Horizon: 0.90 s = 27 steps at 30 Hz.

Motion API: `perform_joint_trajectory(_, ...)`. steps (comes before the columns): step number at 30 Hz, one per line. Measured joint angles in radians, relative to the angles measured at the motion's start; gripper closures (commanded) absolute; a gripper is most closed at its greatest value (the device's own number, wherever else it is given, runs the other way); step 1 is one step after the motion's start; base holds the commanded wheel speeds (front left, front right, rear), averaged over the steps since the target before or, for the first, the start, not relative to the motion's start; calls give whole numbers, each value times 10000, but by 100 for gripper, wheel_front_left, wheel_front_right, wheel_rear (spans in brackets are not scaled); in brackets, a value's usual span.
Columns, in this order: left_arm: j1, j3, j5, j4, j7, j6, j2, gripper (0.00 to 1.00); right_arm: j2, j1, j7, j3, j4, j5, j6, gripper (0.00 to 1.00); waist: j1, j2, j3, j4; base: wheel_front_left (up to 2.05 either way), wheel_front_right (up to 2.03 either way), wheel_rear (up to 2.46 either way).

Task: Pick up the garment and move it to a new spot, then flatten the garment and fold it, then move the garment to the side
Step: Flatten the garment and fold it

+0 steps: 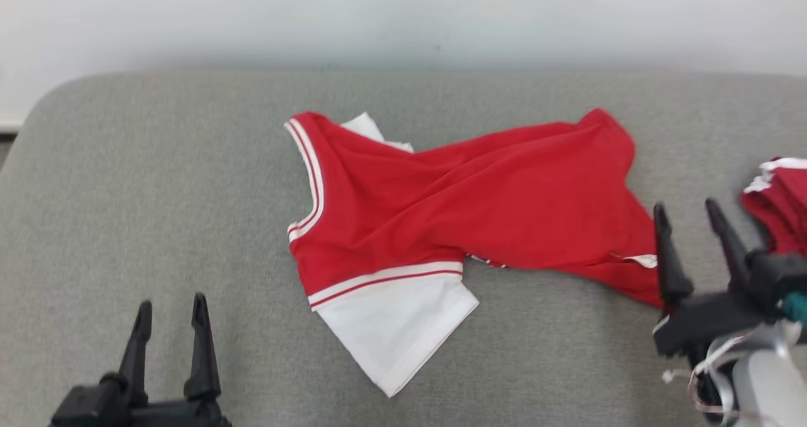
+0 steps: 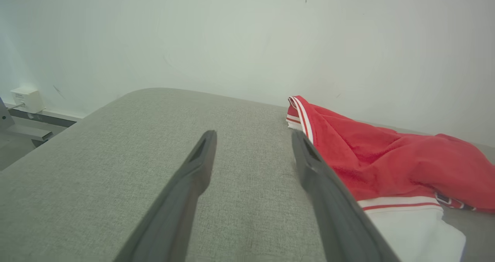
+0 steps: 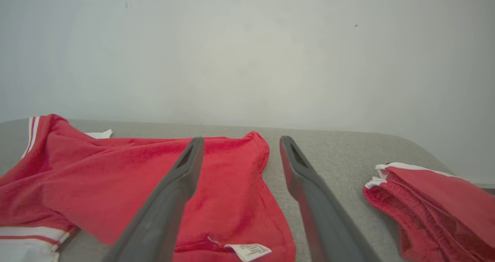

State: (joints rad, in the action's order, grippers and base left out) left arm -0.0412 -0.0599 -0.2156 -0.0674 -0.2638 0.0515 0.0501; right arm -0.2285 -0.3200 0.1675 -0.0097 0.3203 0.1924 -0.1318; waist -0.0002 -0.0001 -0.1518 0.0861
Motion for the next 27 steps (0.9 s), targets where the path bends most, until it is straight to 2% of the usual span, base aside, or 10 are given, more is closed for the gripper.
perform_joint_trajectory(3, 621, -27, -2, -67, 0, -77, 2, 0, 121, 976, 59, 196, -412, 21, 0, 0, -1, -1, 649, -283, 0, 0, 0)
perform_joint_trajectory(12, 1276, -44, -230, -25, -2, -192, 2, 0, 387, 2310, -12, 148, -968, -8, 0, 0, -2, -1, 1747, -897, 0, 0, 0)
perform_joint_trajectory(27, 1001, 407, -322, -566, 0, -278, 2, 0, 527, 2814, -42, 619, -1200, -84, -2, 0, 1, 1, 2095, -1743, 0, 0, 0)
